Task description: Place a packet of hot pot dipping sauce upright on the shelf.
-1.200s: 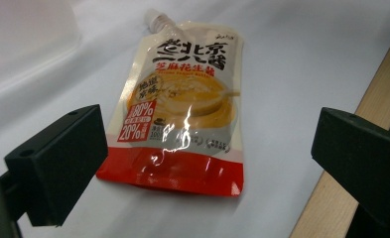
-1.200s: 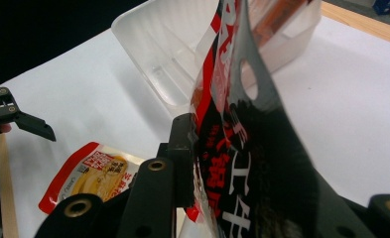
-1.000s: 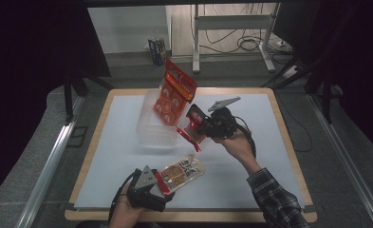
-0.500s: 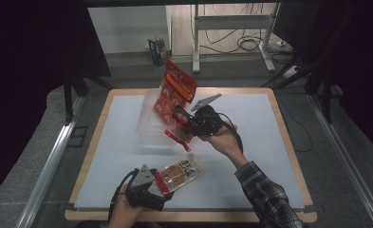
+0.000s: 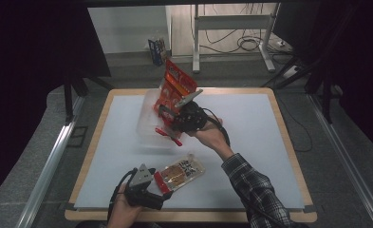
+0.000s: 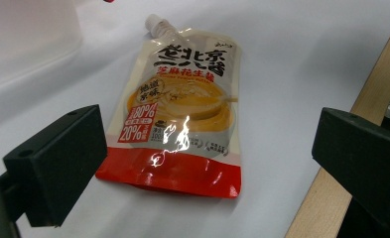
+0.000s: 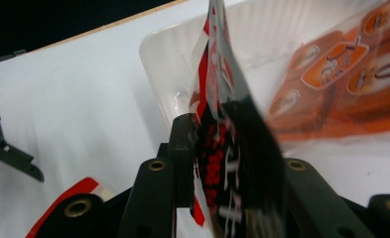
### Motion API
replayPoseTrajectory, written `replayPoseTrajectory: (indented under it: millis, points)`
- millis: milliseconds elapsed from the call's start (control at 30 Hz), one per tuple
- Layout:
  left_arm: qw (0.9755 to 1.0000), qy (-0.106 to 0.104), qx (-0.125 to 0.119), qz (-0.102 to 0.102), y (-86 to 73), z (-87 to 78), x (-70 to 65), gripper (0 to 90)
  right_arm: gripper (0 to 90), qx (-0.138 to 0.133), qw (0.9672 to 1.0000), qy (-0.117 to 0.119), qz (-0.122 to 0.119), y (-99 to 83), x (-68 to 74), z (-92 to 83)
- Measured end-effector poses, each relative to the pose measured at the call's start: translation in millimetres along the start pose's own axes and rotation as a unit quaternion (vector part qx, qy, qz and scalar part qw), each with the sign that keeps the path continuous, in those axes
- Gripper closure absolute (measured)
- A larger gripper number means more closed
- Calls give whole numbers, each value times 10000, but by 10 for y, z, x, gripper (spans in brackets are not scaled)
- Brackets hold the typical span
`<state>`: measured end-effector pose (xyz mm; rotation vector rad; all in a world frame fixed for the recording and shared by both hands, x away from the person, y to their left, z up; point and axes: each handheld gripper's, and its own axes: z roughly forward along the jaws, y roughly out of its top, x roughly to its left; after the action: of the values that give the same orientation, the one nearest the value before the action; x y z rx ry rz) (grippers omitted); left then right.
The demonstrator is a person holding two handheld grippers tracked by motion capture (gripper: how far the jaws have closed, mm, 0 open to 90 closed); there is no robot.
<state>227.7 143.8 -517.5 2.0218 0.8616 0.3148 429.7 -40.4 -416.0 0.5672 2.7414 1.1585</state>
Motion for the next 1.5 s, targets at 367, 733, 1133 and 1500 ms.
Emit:
replayPoseTrajectory:
  millis: [367,733,1133,1500]
  points:
    - [10000,-15,-24,-24,0,0,2,8,708,-100,9999,28,-74,156,46,149]
    - [10000,-19,-26,-21,0,-2,4,8,712,-230,9994,122,-208,304,118,266]
    - [10000,-16,-28,-22,-1,-7,8,9,713,-149,9994,282,-151,298,140,529]
    - [10000,-11,-7,-27,0,-7,9,10,525,-96,9998,181,-73,226,97,575]
